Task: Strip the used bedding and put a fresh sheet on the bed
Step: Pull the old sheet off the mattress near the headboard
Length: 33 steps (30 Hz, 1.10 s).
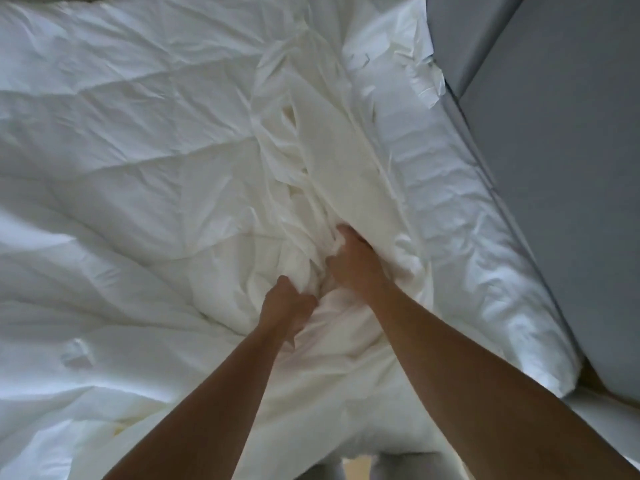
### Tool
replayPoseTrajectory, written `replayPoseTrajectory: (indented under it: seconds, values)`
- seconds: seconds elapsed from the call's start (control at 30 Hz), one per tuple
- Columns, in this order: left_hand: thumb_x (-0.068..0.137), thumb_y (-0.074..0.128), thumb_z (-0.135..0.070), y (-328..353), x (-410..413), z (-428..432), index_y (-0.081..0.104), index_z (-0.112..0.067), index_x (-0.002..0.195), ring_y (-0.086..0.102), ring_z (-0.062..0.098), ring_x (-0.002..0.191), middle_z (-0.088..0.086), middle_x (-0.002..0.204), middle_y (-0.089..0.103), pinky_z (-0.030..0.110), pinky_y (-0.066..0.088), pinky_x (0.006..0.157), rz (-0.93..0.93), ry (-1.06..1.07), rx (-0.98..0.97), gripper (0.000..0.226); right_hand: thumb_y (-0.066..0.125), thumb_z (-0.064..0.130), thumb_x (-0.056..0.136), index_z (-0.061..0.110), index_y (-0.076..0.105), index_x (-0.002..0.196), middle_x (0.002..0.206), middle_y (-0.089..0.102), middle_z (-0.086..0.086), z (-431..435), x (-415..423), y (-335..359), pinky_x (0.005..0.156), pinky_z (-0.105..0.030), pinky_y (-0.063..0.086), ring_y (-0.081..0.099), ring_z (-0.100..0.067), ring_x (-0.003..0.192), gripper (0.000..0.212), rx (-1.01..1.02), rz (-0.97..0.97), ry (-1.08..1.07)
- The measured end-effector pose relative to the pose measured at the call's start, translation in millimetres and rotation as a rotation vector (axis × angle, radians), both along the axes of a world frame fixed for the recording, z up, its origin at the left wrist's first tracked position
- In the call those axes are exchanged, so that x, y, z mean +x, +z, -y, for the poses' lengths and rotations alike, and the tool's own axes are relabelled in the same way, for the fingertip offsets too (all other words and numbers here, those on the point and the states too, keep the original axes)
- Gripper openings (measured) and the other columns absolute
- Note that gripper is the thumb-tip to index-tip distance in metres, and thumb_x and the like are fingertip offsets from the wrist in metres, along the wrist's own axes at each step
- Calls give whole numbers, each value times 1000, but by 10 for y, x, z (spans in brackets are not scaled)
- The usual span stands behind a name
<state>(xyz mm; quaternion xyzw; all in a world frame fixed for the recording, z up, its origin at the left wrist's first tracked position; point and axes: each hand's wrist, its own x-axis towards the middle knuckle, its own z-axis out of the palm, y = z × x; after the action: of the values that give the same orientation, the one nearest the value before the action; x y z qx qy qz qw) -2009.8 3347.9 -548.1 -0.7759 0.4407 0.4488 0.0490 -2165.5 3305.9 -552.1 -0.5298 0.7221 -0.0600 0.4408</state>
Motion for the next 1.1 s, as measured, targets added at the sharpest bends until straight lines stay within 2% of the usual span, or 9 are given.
replayPoseTrajectory:
  seconds: [0.13,0.23,0.33,0.43,0.57,0.77,0.9,1.0,1.1]
  values:
    - [75,65,-33,-133,110,2,40,-16,117,60,24,83,-5,85,51,38,57,76,28,-129,-18,52,78,54,76,15,24,156,159,32,-12,283,-409,-269,119,-45,24,29,-32,147,104,63,-224,-156]
    - [74,69,-41,-209,105,-5,34,-13,129,61,33,105,6,114,55,45,54,89,29,-177,-101,70,75,48,81,6,38,150,154,40,-16,350,-516,-374,117,-43,27,34,-34,145,89,159,-391,-102]
    - [65,77,-59,-271,23,256,21,-14,149,43,39,130,13,140,39,48,41,103,59,-203,-202,111,69,41,86,5,52,137,139,55,-20,367,-417,-442,114,-43,34,46,-35,135,64,-45,-492,31]
    - [65,82,-64,-354,-124,784,7,-9,157,36,38,138,15,150,33,48,39,107,79,-152,-213,131,68,34,87,10,60,124,122,66,-15,417,-377,-387,106,-38,39,57,-32,121,46,-162,-286,-54]
    - [77,84,-33,-502,-252,1137,42,-7,139,59,30,120,4,114,57,24,45,70,-162,54,-227,79,63,33,93,17,67,114,121,66,-12,592,-563,-352,98,-35,44,58,-30,113,27,95,-122,-91]
    - [84,77,-24,-271,187,1159,56,-11,135,60,31,120,11,128,66,29,43,96,-157,133,-633,57,82,45,77,13,41,147,145,47,-12,715,-795,-448,94,-34,35,45,-34,131,87,201,-174,-168]
    - [82,74,-16,-81,369,1223,63,-8,116,59,17,93,-2,101,67,26,44,79,-82,114,-755,36,70,40,87,11,56,135,141,53,-15,956,-687,-521,104,-37,36,46,-34,132,57,137,-334,-70]
    - [81,73,-14,-42,425,1278,61,-3,109,62,25,92,6,100,68,36,50,78,-92,119,-723,32,53,32,97,14,50,142,150,45,-16,1116,-592,-526,115,-42,29,37,-35,141,49,78,-419,32]
    - [76,76,-27,17,371,1346,62,-4,107,66,30,94,11,100,69,45,55,80,-133,130,-654,41,57,36,98,16,56,132,138,53,-14,1202,-461,-457,100,-38,37,49,-32,124,40,170,-225,59]
